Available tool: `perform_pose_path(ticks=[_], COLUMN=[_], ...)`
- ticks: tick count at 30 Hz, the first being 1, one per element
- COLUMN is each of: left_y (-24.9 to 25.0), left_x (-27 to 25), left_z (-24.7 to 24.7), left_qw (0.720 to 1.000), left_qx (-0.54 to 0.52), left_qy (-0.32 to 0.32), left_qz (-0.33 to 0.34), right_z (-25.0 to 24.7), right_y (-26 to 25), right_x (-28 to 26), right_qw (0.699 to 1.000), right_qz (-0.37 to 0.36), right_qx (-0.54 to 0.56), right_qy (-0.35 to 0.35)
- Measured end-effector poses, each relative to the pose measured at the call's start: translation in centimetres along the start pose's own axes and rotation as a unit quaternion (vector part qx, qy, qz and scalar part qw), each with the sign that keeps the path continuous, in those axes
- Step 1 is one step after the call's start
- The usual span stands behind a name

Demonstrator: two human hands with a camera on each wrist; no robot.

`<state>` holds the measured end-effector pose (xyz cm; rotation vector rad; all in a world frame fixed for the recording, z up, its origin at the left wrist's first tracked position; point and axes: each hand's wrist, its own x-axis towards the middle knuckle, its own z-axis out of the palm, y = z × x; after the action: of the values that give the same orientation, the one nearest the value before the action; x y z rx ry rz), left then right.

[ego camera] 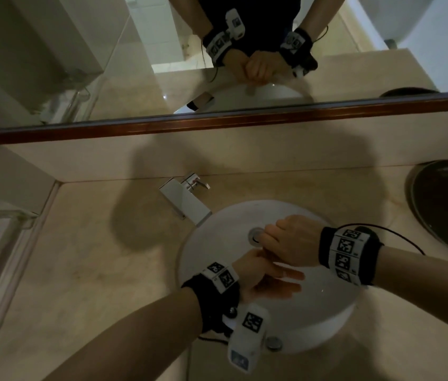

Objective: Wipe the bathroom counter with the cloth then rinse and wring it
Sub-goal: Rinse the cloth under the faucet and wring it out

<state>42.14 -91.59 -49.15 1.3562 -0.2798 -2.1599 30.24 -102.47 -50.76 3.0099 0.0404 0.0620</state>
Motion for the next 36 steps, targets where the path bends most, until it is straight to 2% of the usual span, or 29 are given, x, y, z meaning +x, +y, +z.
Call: perform_pose_path(ticks=[3, 5, 7, 10, 12, 13, 14, 15, 16, 17, 18, 19, 21, 23, 24, 25, 28, 29, 33, 36], left_y=[-0.4, -0.5, -0.4, 0.0, 0.2, 0.3, 0.4, 0.5, 0.8, 1.2, 1.7, 2.3, 3.5, 4.3, 4.6, 4.8, 5.4, 5.7, 5.9, 6.1], left_x=[0.4, 0.6, 0.4, 0.2, 0.1, 0.1, 0.5, 1.0, 1.4, 1.9, 2.0, 2.2, 2.1, 1.8, 1.6, 1.4, 0.7, 0.7, 0.6, 0.6], left_z=[1.2, 1.7, 1.8, 1.2, 1.4, 1.6, 1.7, 1.6, 1.4, 1.2, 0.8, 0.7, 0.6, 0.6, 0.5, 0.2, -0.4, -0.2, 0.5, 0.9], left_qw=[0.989, 0.983, 0.987, 0.996, 0.996, 0.986, 0.953, 0.893, 0.819, 0.757, 0.707, 0.664, 0.575, 0.493, 0.462, 0.445, 0.399, 0.388, 0.358, 0.338], left_qx=[0.075, 0.079, 0.044, -0.008, 0.046, 0.140, 0.274, 0.420, 0.539, 0.611, 0.657, 0.696, 0.774, 0.832, 0.855, 0.869, 0.900, 0.905, 0.917, 0.923], left_qy=[0.123, 0.166, 0.154, 0.085, 0.075, 0.095, 0.128, 0.160, 0.191, 0.222, 0.249, 0.262, 0.260, 0.253, 0.233, 0.207, 0.147, 0.134, 0.093, 0.064], left_qz=[0.012, 0.024, 0.020, -0.015, -0.012, -0.007, 0.005, 0.027, 0.048, 0.066, 0.078, 0.074, 0.049, 0.024, 0.033, 0.058, 0.100, 0.115, 0.151, 0.174], right_z=[-0.1, -0.4, -0.9, -1.0, -1.1, -1.2, -1.2, -1.7, -2.3, -2.7, -3.0, -3.2, -3.1, -3.0, -3.0, -3.2, -3.5, -3.5, -3.8, -4.1], right_y=[0.2, 0.4, 0.7, 1.0, 1.0, 0.8, 0.6, 0.4, 0.0, -0.4, -0.8, -1.1, -1.6, -1.9, -2.1, -2.3, -3.3, -3.6, -4.4, -4.9], right_x=[0.1, -0.1, -0.4, -1.1, -1.3, -1.3, -1.1, -0.8, -0.3, 0.3, 0.8, 1.5, 2.6, 3.1, 3.1, 3.0, 2.1, 1.8, 0.6, 0.1], right_qw=[1.000, 1.000, 1.000, 1.000, 0.998, 0.997, 0.995, 0.990, 0.979, 0.962, 0.947, 0.924, 0.858, 0.796, 0.763, 0.723, 0.538, 0.490, 0.358, 0.287], right_qz=[0.007, 0.004, -0.002, -0.007, 0.002, 0.005, 0.007, 0.023, 0.058, 0.109, 0.172, 0.239, 0.345, 0.395, 0.415, 0.437, 0.503, 0.510, 0.501, 0.489], right_qx=[0.008, -0.004, -0.012, 0.022, 0.055, 0.070, 0.079, 0.080, 0.075, 0.078, 0.098, 0.132, 0.233, 0.354, 0.413, 0.473, 0.646, 0.681, 0.766, 0.806], right_qy=[0.001, -0.008, -0.007, 0.017, 0.009, -0.015, -0.053, -0.113, -0.182, -0.237, -0.253, -0.269, -0.302, -0.292, -0.274, -0.250, -0.199, -0.191, -0.182, -0.169])
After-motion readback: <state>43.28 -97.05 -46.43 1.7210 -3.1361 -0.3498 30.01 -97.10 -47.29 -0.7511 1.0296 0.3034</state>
